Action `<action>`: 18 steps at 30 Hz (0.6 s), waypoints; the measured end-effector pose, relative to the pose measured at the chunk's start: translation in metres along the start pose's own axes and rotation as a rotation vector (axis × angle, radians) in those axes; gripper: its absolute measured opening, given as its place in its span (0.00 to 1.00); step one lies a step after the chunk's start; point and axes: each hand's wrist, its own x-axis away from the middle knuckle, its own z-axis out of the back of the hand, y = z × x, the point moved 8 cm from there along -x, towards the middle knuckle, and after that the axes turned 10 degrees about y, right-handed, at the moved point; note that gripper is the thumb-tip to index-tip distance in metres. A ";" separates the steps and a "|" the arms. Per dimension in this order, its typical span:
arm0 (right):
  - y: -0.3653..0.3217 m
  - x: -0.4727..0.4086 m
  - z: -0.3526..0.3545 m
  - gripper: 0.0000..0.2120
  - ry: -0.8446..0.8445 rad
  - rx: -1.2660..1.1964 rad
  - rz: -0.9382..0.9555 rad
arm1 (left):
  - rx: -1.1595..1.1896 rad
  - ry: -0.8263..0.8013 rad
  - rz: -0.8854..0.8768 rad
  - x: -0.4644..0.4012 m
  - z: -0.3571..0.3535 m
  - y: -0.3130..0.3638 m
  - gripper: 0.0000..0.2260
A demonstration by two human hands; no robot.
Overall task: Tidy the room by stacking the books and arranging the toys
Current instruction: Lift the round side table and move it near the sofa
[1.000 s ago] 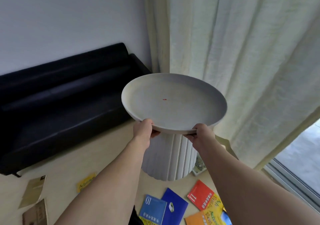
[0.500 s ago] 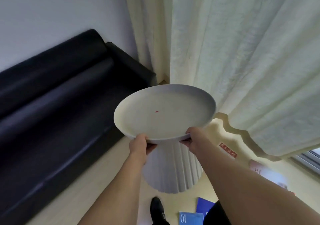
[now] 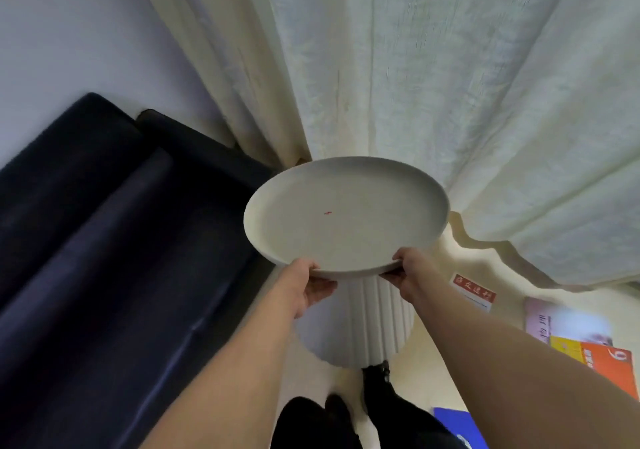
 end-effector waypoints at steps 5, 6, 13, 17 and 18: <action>-0.017 -0.085 -0.029 0.13 0.042 -0.077 -0.032 | -0.039 -0.017 0.080 -0.078 -0.053 0.026 0.09; -0.017 -0.112 -0.037 0.13 0.045 -0.087 -0.040 | -0.026 -0.021 0.095 -0.106 -0.068 0.024 0.09; 0.030 -0.254 -0.059 0.16 0.046 -0.195 -0.128 | 0.064 0.005 0.103 -0.255 -0.100 -0.008 0.12; 0.058 -0.315 -0.076 0.17 0.034 -0.198 -0.166 | 0.082 0.019 0.091 -0.320 -0.109 -0.023 0.13; 0.063 -0.325 -0.079 0.18 0.041 -0.195 -0.173 | 0.078 0.029 0.088 -0.332 -0.110 -0.025 0.13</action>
